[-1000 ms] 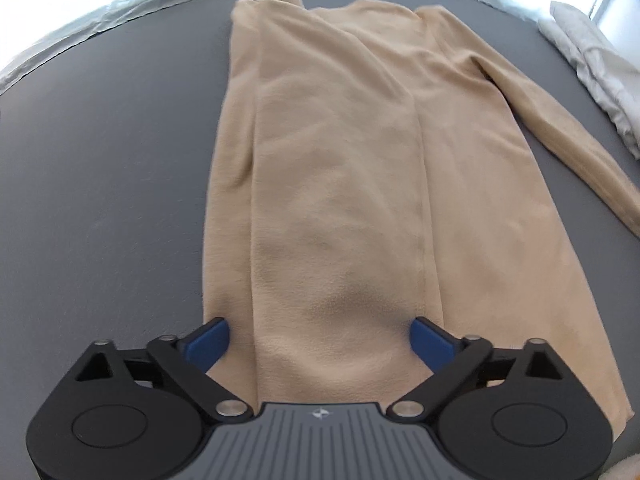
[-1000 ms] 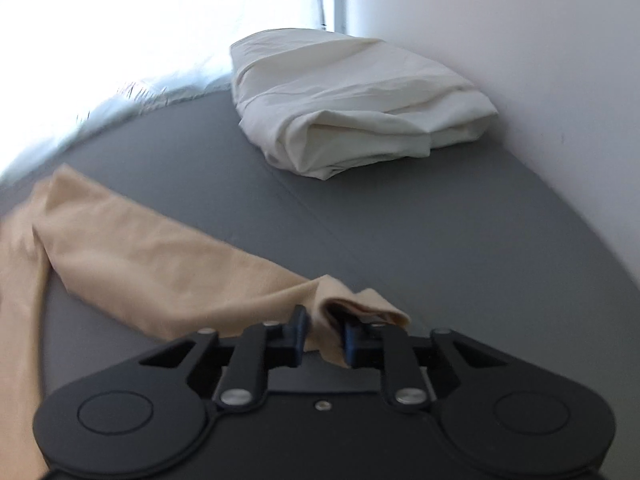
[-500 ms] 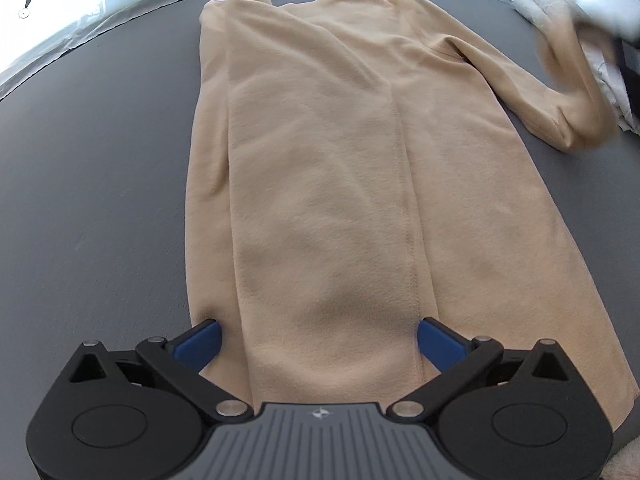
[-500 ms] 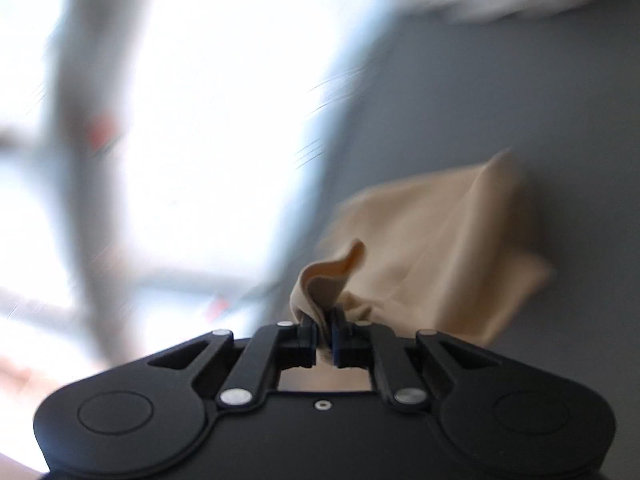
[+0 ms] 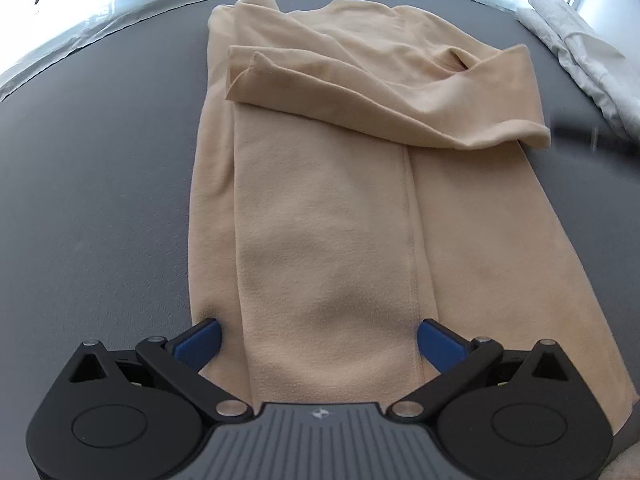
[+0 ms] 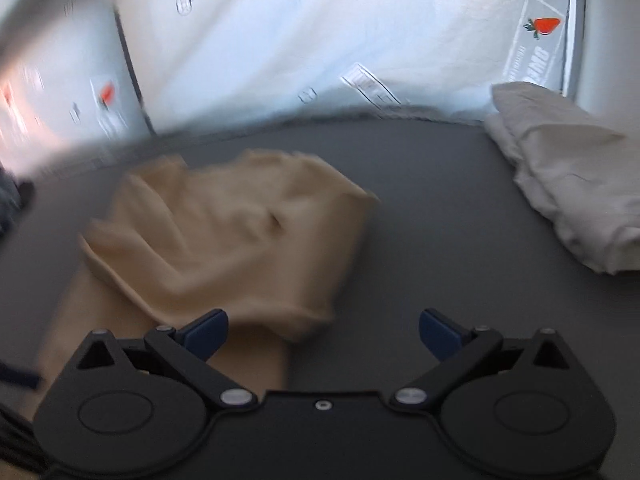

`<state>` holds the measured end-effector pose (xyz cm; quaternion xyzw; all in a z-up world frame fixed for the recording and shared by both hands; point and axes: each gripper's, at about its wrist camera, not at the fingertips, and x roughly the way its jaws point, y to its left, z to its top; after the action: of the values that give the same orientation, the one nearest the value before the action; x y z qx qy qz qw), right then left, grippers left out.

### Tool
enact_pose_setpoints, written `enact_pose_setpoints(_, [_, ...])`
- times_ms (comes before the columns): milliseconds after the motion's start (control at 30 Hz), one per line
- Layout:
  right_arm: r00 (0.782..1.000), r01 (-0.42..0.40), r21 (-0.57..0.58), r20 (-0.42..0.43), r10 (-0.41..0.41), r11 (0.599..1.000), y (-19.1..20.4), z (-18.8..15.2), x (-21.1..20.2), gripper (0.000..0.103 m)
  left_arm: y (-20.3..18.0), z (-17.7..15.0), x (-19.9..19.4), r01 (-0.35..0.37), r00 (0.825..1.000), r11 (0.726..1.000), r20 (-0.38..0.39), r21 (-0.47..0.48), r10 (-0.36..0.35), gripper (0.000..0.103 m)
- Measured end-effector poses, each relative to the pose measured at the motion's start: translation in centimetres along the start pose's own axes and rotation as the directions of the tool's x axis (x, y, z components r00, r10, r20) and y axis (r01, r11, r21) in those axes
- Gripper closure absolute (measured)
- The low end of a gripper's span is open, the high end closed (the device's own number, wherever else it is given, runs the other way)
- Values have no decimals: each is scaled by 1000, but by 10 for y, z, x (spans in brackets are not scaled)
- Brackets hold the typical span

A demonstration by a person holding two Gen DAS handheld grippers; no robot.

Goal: Fold clothes

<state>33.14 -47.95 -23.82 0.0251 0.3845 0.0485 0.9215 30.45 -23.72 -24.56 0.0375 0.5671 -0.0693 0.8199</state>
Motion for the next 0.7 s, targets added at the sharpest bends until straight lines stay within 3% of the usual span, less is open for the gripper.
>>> enact_pose_setpoints(67, [998,57,-5,-29,-57,998,-9,-17,1,0,3,1,-4,6,1000,1000,12,-29,-5,6])
enact_pose_setpoints(167, [992,123,29,-40,-122,992,-15,-34,6,0,16,4,-19,19,998,996,56,-84,-14,21])
enact_pose_setpoints(233, [990,142,38,-24,-141,989,-18,-43,6,0,26,10,-28,64,994,988,99,-144,-50,43])
enact_pose_setpoints(333, [990,142,33,21,-142,989,-18,-49,4,0,40,23,-37,147,980,962,166,-229,-110,64])
enact_pose_setpoints(367, [989,141,32,33,-142,989,-18,-51,5,0,41,30,-37,167,975,955,185,-245,-123,67])
enact_pose_setpoints(533, [985,140,31,95,-142,990,-18,-60,4,0,42,59,-34,195,965,941,227,-278,-133,65])
enact_pose_setpoints(700, [985,140,32,99,-143,990,-17,-59,4,0,38,81,-20,155,977,948,184,-277,-105,57])
